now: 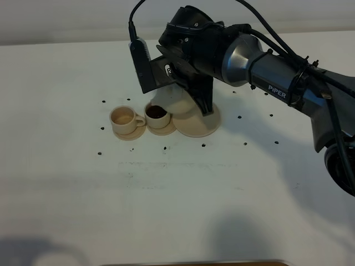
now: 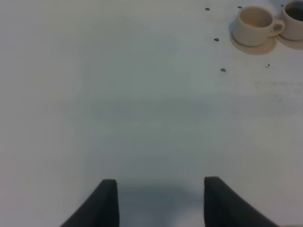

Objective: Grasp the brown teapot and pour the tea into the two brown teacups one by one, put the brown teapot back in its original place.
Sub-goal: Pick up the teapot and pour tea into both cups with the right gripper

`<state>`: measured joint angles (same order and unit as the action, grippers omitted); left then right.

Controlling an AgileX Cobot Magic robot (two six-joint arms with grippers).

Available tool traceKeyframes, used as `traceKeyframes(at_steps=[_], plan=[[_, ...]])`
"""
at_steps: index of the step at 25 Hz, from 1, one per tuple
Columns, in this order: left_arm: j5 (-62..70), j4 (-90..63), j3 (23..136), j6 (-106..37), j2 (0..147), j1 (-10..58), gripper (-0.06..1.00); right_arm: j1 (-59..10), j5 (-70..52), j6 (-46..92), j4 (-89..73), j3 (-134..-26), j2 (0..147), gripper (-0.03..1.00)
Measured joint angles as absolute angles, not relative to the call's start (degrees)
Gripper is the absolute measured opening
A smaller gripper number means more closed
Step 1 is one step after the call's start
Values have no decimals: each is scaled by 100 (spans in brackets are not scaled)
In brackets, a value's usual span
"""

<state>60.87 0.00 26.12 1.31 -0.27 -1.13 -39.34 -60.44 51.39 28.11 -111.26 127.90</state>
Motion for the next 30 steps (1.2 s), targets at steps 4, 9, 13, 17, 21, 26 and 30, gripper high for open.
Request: traceKeyframes(at_steps=[4, 9, 13, 17, 21, 26, 30], plan=[[6087, 0, 2612, 131, -27, -113, 48, -3934, -6118, 4869, 2701, -11126, 12790, 8], [6087, 0, 2612, 131, -27, -113, 48, -3893, -6166, 4507, 2331, -11126, 12800, 8], [6087, 0, 2612, 131, -27, -113, 48, -3847, -6242, 4100, 2008, -11126, 12608, 8], [6087, 0, 2612, 131, -27, -113, 48, -3822, -6578, 3507, 1809, -11130, 12264, 8], [6087, 0, 2612, 131, -27, -113, 48, -3822, -6993, 3168, 1383, -11132, 12182, 8], [6087, 0, 2612, 131, -27, -113, 48, -3822, -7031, 3070, 510, -11132, 12182, 8], [6087, 0, 2612, 131, -27, -113, 48, -3822, -7035, 2878, 115, -11132, 12182, 8]])
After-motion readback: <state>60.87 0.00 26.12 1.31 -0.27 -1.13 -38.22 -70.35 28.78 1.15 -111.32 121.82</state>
